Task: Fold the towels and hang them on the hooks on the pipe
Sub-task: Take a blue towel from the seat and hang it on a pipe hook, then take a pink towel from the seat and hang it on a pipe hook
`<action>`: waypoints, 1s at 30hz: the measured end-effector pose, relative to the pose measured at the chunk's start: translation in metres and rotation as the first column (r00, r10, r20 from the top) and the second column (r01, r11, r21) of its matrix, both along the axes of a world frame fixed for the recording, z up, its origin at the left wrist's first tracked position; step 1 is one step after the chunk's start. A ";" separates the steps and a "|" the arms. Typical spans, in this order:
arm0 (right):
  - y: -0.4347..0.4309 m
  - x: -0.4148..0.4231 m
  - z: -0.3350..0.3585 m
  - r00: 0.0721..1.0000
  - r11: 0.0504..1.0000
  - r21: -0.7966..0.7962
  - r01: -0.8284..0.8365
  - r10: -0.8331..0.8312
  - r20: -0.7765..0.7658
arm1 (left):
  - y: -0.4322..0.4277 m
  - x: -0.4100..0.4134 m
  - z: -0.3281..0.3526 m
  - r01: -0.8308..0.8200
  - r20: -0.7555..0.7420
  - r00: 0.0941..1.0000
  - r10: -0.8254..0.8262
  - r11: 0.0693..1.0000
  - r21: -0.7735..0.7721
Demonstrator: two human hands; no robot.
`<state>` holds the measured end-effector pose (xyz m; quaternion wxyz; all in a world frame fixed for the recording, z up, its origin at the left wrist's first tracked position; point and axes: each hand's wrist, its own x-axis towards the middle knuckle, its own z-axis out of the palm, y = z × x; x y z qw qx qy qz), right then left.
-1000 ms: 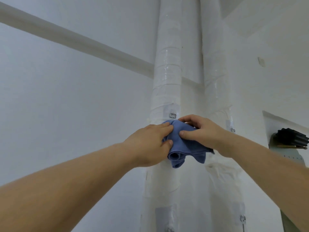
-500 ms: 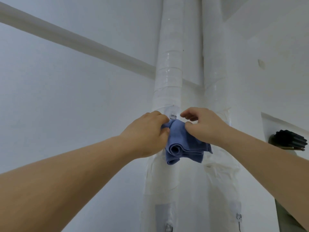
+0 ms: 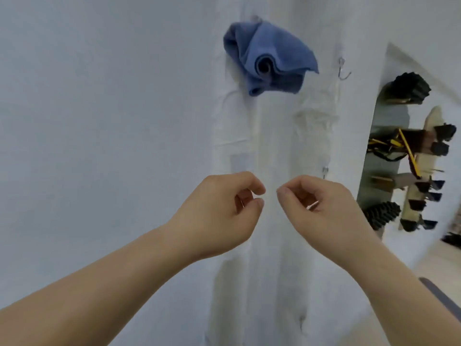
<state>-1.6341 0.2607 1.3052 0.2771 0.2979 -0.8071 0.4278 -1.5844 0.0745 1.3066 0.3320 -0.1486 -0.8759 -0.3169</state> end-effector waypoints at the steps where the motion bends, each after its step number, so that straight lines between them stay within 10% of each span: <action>1: 0.001 0.005 -0.026 0.997 0.999 0.038 0.001 -0.004 0.083 | 0.002 0.006 -0.023 0.020 0.049 0.999 -0.020 1.000 0.005; 13: 0.067 0.149 -0.268 0.684 0.946 0.271 0.179 -0.318 0.657 | 0.042 0.102 -0.267 0.159 0.598 0.783 -0.173 0.984 0.076; 30: 0.291 0.448 -0.439 0.075 0.710 0.396 0.583 -0.532 0.844 | 0.286 0.305 -0.449 0.535 0.924 0.134 -0.357 0.811 0.236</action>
